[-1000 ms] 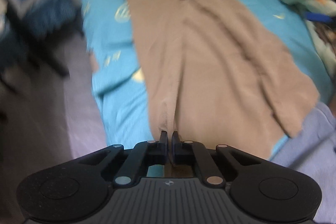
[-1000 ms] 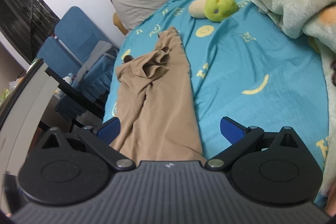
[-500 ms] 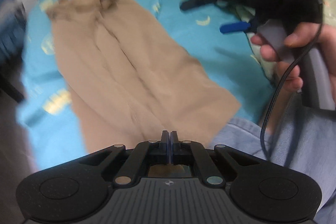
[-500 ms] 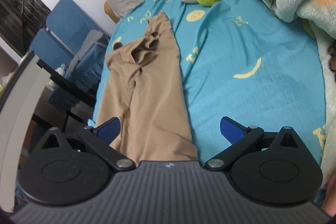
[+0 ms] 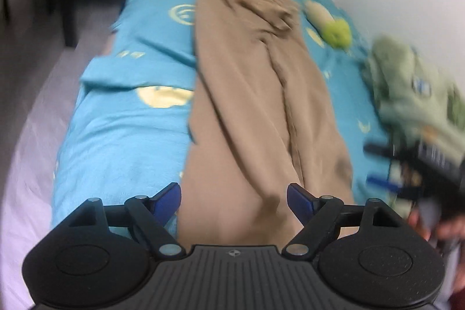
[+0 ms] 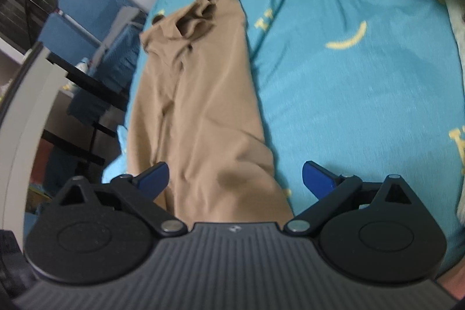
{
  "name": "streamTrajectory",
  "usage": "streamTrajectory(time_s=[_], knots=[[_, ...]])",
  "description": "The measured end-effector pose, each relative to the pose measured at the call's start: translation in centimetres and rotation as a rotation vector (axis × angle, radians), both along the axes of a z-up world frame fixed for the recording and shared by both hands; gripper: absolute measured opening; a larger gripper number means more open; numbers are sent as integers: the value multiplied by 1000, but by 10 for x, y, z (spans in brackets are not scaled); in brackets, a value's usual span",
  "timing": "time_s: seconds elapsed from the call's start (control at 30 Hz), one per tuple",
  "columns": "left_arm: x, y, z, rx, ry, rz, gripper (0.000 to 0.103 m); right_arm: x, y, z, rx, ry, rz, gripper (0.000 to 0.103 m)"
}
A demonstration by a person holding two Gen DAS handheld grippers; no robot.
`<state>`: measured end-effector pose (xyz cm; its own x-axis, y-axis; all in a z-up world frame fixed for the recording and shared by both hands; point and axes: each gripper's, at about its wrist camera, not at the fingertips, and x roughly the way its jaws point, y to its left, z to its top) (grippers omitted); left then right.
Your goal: Fold clothes
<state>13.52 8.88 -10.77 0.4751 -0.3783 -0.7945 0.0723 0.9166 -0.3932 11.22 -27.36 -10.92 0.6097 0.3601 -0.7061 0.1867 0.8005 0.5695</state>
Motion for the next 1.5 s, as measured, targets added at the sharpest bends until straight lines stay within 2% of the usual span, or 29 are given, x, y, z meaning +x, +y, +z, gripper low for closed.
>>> streamTrajectory(time_s=[0.07, 0.13, 0.23, 0.33, 0.43, 0.53, 0.6, 0.7, 0.77, 0.8, 0.87, 0.97, 1.0, 1.03, 1.1, 1.17, 1.3, 1.4, 1.5], knots=[[6, 7, -6, -1, 13, 43, 89, -1, 1, -4, -6, 22, 1, 100], [17, 7, -19, 9, 68, 66, 89, -3, 2, -7, -5, 43, -3, 100], [26, 8, -37, -14, 152, 43, 89, -4, 5, -14, 16, 83, 0, 100], [26, 2, -38, -8, 150, 15, 92, -8, 12, -21, 33, 113, 13, 100], [22, -3, -38, -34, 165, -35, 92, -10, 18, -22, 12, 119, 31, 99], [19, -10, -41, -50, 190, -89, 87, -13, 23, -22, 6, 126, 53, 98], [13, -18, -40, -22, 192, -127, 81, -16, 28, -22, 6, 131, 76, 97], [4, -31, -36, 40, 178, -175, 64, -21, 37, -21, 1, 139, 118, 95], [0, -36, -35, 80, 166, -187, 47, -23, 48, -19, -43, 141, 151, 89], [-1, -37, -34, 89, 160, -188, 44, -23, 53, -17, -68, 142, 167, 85], [-3, -39, -32, 107, 146, -188, 22, -26, 64, -14, -144, 136, 196, 81], [-6, -39, -27, 99, 122, -178, 10, -29, 77, -10, -220, 132, 254, 69], [-7, -37, -25, 90, 113, -172, 9, -30, 76, -9, -238, 133, 250, 55], [-8, -33, -20, 73, 100, -162, 8, -30, 76, -8, -255, 133, 245, 33], [-14, -23, -8, 24, 54, -130, 7, -31, 70, -5, -245, 130, 230, 15], [-19, -9, 8, -36, 1, -91, 6, -34, 61, 0, -206, 116, 207, 12], [-35, 18, 37, -151, -99, -11, 4, -48, 47, 26, -105, 24, 158, 11], [-43, 35, 58, -213, -168, 37, 3, -59, 45, 46, -102, -40, 150, 10], [-56, 41, 78, -250, -224, 46, 3, -69, 40, 63, -88, -82, 142, 9]])
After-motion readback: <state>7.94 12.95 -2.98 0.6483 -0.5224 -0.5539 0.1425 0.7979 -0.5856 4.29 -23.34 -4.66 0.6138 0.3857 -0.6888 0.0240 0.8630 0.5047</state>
